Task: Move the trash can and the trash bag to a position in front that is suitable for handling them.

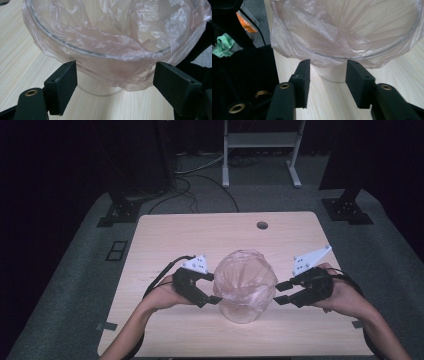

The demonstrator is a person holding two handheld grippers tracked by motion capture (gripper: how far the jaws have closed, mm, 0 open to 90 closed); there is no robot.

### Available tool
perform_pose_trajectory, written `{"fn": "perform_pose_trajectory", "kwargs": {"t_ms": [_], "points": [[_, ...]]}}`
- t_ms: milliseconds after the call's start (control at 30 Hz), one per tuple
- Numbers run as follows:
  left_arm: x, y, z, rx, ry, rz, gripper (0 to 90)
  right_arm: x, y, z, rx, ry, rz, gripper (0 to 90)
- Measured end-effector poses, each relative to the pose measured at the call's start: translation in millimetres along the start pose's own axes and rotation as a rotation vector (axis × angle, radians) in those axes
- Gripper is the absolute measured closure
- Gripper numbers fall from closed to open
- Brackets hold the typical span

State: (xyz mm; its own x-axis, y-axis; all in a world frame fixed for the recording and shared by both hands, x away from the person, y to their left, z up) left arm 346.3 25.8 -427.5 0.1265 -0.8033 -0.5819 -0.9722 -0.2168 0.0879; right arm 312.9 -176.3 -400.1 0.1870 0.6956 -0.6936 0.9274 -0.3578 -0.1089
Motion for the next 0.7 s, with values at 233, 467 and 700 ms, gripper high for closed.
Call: {"fn": "perform_pose_trajectory", "kwargs": {"t_ms": [233,467,700], "points": [[3.9,-0.6,3.6,-0.027,0.008,0.002,18.2,0.1,8.8,-5.3,-0.044,0.004,0.09,66.6],[4.2,0.6,4.5,-0.039,0.007,-0.001,18.1,0.2,3.1,-2.8,-0.06,-0.032,0.096,68.4],[6.0,0.4,3.8,-0.05,0.001,-0.012,17.8,0.5,2.4,-4.3,-0.074,-0.038,0.1,70.0]]}}
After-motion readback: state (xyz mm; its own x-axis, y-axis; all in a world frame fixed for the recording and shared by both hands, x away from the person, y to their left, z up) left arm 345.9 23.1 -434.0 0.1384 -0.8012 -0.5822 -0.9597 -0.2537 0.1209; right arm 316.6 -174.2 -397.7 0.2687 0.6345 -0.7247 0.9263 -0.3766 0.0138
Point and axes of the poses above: each handheld gripper's, and its own axes: x roughly forward along the jaws, z roughly out of its underside, y roughly to its right, the point moved 10 cm from there along x, roughly forward along the jaws, and after that the axes turned 5 degrees about y, right-handed, at the moved point
